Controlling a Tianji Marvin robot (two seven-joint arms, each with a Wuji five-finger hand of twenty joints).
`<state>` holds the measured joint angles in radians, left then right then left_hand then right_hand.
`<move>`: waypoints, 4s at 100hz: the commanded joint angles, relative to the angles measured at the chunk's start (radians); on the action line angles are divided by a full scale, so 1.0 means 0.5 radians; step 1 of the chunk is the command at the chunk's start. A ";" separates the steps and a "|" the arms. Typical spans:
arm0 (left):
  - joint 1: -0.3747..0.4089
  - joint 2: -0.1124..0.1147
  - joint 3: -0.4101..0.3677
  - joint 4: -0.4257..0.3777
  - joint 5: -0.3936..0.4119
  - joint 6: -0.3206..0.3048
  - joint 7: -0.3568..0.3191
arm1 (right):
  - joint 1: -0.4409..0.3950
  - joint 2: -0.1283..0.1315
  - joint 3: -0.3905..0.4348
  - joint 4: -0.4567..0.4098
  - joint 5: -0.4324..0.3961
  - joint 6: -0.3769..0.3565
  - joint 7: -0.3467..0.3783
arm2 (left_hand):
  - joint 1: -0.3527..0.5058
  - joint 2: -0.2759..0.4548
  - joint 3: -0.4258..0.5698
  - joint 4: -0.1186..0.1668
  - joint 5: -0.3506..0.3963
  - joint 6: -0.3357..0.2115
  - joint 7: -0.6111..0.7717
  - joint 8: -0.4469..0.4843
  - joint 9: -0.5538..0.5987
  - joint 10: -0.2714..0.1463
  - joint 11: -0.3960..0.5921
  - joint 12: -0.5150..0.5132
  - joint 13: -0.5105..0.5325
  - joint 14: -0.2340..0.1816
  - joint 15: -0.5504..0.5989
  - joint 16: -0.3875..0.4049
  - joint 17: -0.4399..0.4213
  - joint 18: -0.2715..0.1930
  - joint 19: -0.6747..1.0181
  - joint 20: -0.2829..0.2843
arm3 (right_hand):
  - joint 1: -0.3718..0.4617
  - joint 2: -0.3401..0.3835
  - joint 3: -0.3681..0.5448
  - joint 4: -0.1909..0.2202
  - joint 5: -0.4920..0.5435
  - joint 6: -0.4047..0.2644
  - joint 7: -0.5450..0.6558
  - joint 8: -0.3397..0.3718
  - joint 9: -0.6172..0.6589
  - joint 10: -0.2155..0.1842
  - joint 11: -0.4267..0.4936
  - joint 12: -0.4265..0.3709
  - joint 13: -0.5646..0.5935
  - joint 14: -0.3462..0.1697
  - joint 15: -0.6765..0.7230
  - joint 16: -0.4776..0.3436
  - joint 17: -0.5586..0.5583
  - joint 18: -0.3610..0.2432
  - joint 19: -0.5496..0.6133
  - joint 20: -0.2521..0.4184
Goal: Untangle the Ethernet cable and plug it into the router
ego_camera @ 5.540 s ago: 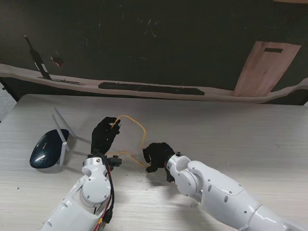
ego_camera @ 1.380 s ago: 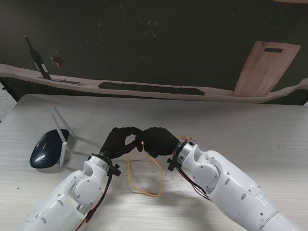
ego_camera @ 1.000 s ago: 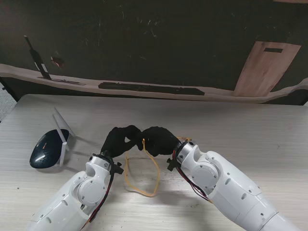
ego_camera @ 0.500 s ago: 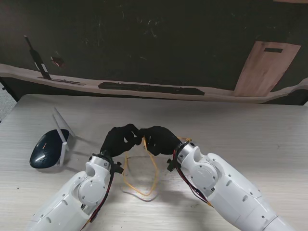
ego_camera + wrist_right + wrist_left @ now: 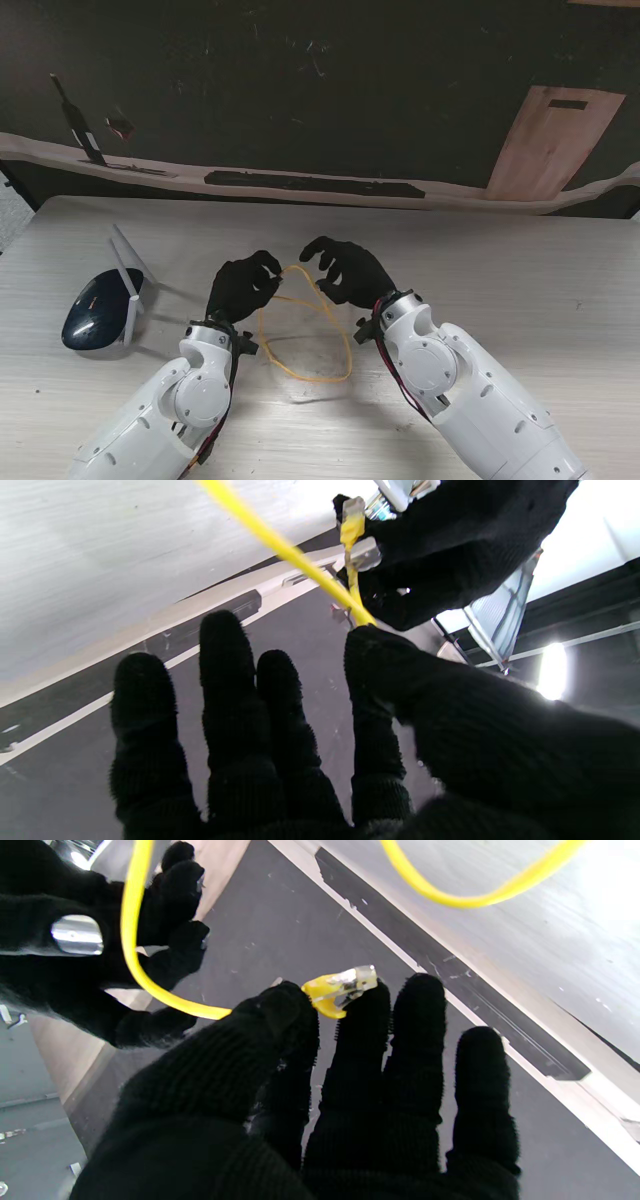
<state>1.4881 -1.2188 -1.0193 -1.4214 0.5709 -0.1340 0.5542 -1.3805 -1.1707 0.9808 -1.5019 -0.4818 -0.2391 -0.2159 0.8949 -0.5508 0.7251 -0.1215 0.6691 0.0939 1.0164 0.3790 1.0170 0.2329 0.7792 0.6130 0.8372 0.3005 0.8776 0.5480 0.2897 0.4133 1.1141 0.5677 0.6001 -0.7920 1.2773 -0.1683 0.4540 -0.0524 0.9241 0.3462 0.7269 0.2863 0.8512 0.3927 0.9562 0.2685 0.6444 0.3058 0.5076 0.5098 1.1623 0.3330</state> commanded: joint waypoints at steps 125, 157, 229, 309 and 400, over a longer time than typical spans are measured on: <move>0.001 -0.047 0.037 -0.018 -0.075 0.120 0.005 | 0.191 -0.216 -0.331 0.148 0.369 0.561 -0.225 | 0.145 0.008 0.143 0.099 0.008 0.014 0.040 0.002 0.076 -0.037 0.047 -0.047 0.050 0.309 0.006 -0.020 -0.022 0.075 0.053 0.076 | 0.121 0.176 -0.145 -0.241 0.687 0.602 0.388 -0.593 0.622 0.280 0.288 0.080 0.688 -0.105 1.809 0.513 1.386 -0.776 1.857 0.604; 0.022 -0.024 -0.009 -0.024 -0.078 0.009 -0.064 | 0.201 -0.174 -0.293 0.159 0.331 0.506 -0.132 | -0.454 0.147 0.238 0.156 -0.152 0.123 -0.663 -0.014 -0.336 -0.038 -0.174 -0.272 -0.157 0.298 -0.209 -0.109 -0.159 0.028 -0.059 0.020 | 0.203 0.208 -0.179 -0.228 0.896 0.363 0.510 -0.424 0.829 0.232 0.476 0.143 0.698 -0.252 1.994 0.692 1.444 -1.054 1.863 0.956; 0.054 0.060 -0.117 -0.024 -0.021 -0.205 -0.318 | 0.045 -0.152 -0.106 0.059 0.418 0.345 -0.168 | -0.577 0.078 0.209 0.120 -0.338 0.052 -1.053 -0.110 -0.818 -0.093 -0.616 -0.511 -0.626 0.072 -0.708 -0.215 -0.422 -0.021 -0.351 -0.150 | 0.202 0.238 -0.205 -0.227 0.875 0.373 0.490 -0.387 0.808 0.229 0.463 0.141 0.698 -0.265 2.033 0.727 1.452 -1.115 1.863 1.044; 0.012 0.026 -0.070 0.048 -0.042 -0.288 -0.198 | 0.043 -0.129 -0.160 0.026 0.414 0.306 -0.072 | -0.103 0.107 0.044 -0.003 -0.045 -0.031 -0.712 -0.018 -0.385 -0.109 -0.452 -0.434 -0.298 0.090 -0.538 -0.228 -0.248 -0.026 -0.218 -0.089 | 0.194 0.256 -0.217 -0.228 0.854 0.383 0.503 -0.405 0.798 0.228 0.459 0.131 0.697 -0.255 2.022 0.723 1.450 -1.101 1.863 1.022; -0.002 0.019 -0.030 0.040 0.012 -0.187 -0.136 | 0.082 -0.065 -0.168 -0.001 0.373 0.496 0.179 | 0.126 0.008 0.071 0.067 0.181 0.064 -0.153 -0.068 0.213 -0.076 -0.214 -0.212 0.231 0.179 -0.002 -0.160 0.090 -0.019 0.077 0.039 | 0.246 -0.121 -0.158 -0.232 0.637 0.493 0.317 -0.539 0.495 0.238 0.068 -0.044 0.570 0.171 0.485 0.004 0.795 0.290 0.424 -0.167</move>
<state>1.4868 -1.2109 -1.0395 -1.3917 0.5794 -0.2321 0.5110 -1.3408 -1.2065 0.9006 -1.4881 -0.2991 -0.0099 -0.1574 0.9460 -0.5444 0.7020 -0.1154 0.7034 0.1360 0.8105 0.3182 1.0932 0.1921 0.6446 0.4871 0.9250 0.3003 0.8539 0.4569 0.3307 0.4010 1.1217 0.5550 0.7008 -0.8079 1.1788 -0.2748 0.8027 0.1712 1.1191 0.1113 1.0034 0.3701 0.9187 0.3816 1.2540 0.3232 0.9544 0.3283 0.9483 0.5804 1.4571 0.2999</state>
